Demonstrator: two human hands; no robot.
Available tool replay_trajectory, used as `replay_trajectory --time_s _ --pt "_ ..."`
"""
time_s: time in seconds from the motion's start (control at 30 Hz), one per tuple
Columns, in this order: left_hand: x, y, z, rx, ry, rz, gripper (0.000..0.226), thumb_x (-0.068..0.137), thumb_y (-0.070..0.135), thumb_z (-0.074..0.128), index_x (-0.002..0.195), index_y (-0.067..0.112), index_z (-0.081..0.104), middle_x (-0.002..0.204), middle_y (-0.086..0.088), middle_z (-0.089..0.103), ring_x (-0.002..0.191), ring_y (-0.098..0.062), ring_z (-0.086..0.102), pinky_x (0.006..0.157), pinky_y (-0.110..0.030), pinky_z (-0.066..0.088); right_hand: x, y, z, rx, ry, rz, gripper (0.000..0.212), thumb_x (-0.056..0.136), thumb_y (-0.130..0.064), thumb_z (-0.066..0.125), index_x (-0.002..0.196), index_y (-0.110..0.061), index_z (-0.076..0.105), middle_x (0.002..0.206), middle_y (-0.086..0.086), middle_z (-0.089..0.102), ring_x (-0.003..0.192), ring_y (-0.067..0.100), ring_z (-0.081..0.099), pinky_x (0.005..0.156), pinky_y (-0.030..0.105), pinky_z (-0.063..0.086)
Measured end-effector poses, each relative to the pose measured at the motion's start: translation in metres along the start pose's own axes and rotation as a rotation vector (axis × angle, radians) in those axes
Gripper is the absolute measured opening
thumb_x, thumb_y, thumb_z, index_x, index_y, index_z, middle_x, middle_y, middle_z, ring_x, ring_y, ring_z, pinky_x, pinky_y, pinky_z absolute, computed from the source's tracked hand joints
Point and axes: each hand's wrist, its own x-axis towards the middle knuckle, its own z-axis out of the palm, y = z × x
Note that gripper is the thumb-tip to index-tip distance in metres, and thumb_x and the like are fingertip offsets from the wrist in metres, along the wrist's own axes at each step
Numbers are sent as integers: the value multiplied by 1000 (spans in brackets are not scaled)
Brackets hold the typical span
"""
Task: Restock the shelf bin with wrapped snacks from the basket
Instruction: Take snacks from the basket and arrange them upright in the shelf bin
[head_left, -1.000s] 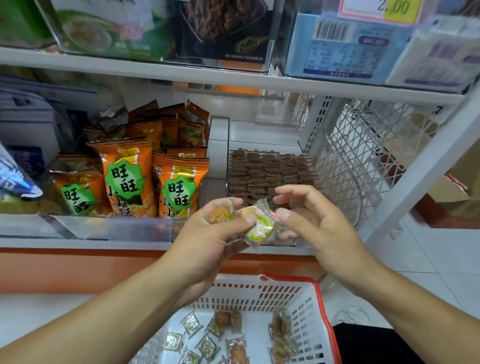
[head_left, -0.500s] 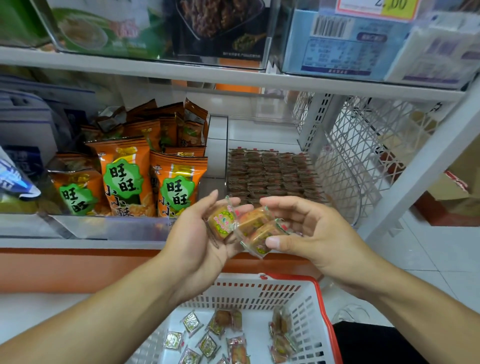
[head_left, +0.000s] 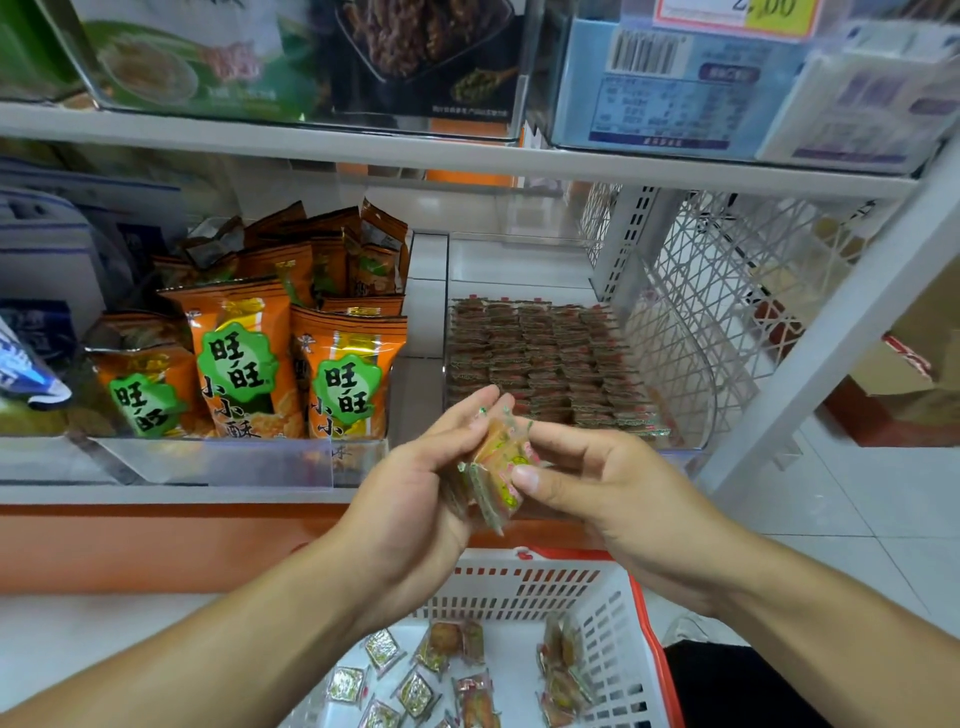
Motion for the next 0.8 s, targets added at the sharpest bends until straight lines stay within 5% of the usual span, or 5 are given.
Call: replay_trajectory --time_s 0.23,0.4,0.53,0.67,0.8 --pt "-4 2 3 106 -1 0 51 84 38 63 131 18 66 127 -10 72 117 -27 70 98 -44 57 3 -12 -2 22 -171 56 48 82 -8 77 128 -18 67 127 11 70 117 23 66 100 34 52" --pt "-5 6 1 91 -20 -177 87 88 73 52 126 -4 66 134 -30 62 127 -45 56 116 -56 36 4 -16 1 -645 76 -242 55 72 -22 86 122 -30 64 118 -7 61 108 11 66 91 20 51" --pt "-2 5 0 3 46 -197 78 90 69 55 119 -2 72 112 -23 66 103 -33 59 93 -41 46 4 -12 6 -1097 77 -421 55 79 -37 78 129 -37 54 119 -22 48 122 6 46 102 16 36" --pt "5 5 4 -15 69 -181 66 95 63 52 98 4 80 90 -18 71 67 -26 67 55 -32 54 9 -11 9 -1176 41 -384 64 81 -43 74 138 -41 44 124 -28 49 124 1 43 103 26 40" --pt "11 15 9 -34 -11 -194 79 94 69 47 115 -2 73 112 -24 72 92 -34 71 71 -40 61 19 -20 5 -1037 89 -390 59 78 -37 75 132 -40 51 120 -23 57 119 4 54 100 25 44"
